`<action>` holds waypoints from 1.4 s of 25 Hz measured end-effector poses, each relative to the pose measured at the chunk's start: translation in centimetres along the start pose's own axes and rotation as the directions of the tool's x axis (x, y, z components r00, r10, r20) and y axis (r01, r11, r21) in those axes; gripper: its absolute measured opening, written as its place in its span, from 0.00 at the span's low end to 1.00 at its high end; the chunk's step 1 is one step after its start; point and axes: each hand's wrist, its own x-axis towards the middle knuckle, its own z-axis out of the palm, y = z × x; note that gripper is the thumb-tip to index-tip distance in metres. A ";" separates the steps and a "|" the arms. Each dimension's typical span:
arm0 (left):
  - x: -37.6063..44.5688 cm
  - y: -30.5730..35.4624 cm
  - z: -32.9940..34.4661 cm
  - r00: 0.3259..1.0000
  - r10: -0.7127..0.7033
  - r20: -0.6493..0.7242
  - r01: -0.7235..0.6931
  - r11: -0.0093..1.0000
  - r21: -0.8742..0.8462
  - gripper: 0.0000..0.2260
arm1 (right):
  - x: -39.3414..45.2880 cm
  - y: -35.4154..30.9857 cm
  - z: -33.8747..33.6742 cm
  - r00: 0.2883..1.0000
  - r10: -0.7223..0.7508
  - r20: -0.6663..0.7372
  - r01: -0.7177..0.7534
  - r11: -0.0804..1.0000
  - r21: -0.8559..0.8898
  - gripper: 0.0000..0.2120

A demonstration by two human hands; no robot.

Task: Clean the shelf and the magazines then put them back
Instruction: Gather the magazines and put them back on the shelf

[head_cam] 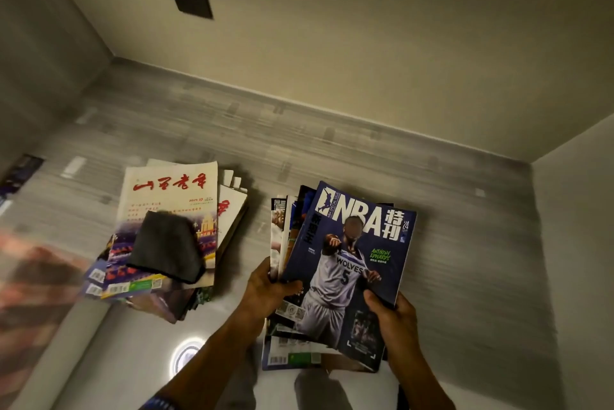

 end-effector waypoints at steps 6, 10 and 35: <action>4.7 -2.4 0.3 0.997 0.024 -0.074 -0.017 0.995 0.094 0.21 | 3.2 1.4 1.3 0.999 0.041 -0.013 -0.042 0.997 -0.061 0.10; 6.4 -5.0 -0.4 0.959 0.179 -0.218 -0.060 0.884 0.464 0.17 | 4.8 2.4 1.0 0.996 -0.023 -0.085 -0.003 0.954 -0.299 0.10; 7.1 -3.9 1.6 0.982 0.189 0.011 -0.163 0.814 0.558 0.12 | 6.2 0.9 -2.8 0.959 0.283 -0.021 -0.282 0.959 0.023 0.23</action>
